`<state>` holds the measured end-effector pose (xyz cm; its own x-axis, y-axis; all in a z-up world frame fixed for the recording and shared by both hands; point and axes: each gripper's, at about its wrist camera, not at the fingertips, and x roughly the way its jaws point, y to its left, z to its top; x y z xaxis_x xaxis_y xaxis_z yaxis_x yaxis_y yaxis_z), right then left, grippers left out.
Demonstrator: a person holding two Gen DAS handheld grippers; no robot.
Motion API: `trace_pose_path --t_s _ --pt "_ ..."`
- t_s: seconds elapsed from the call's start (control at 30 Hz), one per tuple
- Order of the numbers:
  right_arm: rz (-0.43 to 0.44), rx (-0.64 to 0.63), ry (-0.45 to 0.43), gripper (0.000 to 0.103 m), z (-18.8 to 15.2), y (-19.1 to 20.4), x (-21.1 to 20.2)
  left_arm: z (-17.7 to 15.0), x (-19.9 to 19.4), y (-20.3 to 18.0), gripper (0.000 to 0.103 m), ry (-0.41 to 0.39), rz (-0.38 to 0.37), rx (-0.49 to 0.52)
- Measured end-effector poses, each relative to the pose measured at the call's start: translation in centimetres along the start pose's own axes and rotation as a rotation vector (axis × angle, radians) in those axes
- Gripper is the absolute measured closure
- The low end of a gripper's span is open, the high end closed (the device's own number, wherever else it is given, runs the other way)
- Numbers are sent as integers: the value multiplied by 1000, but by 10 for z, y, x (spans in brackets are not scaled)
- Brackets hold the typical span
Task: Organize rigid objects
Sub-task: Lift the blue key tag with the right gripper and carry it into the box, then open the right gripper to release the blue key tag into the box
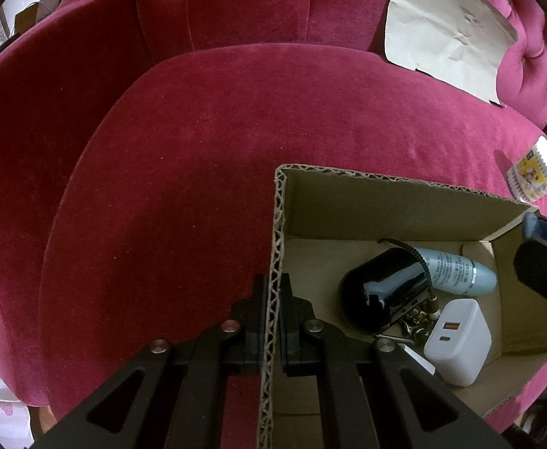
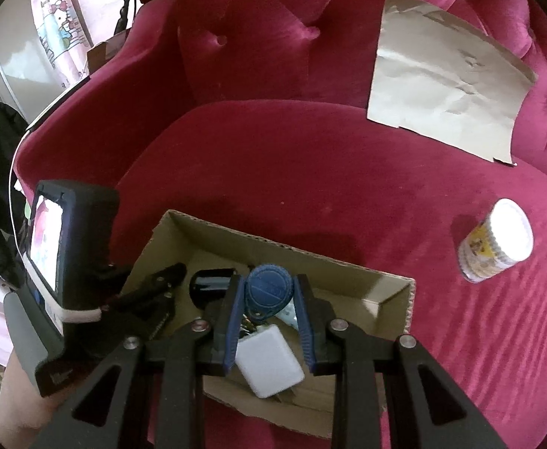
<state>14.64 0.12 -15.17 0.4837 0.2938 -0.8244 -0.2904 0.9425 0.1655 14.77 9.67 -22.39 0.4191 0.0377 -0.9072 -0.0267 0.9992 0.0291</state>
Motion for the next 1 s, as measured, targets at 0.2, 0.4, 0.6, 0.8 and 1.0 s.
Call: trace_pose_path --t_s 0.2,0.4,0.6,0.8,1.0 --pt "27 -5 29 75 -2 7 14 0 0 1 98 0 -2 1" --pt "32 -9 33 75 -2 11 21 0 1 2 98 -1 -6 4" --pt "35 -8 21 75 -2 9 20 0 1 2 98 0 -7 2" --pt "27 -20 13 73 -2 9 18 -2 0 2 98 -3 -5 4" --pt "-8 -16 -21 42 1 5 12 -2 0 0 98 -4 -1 8"
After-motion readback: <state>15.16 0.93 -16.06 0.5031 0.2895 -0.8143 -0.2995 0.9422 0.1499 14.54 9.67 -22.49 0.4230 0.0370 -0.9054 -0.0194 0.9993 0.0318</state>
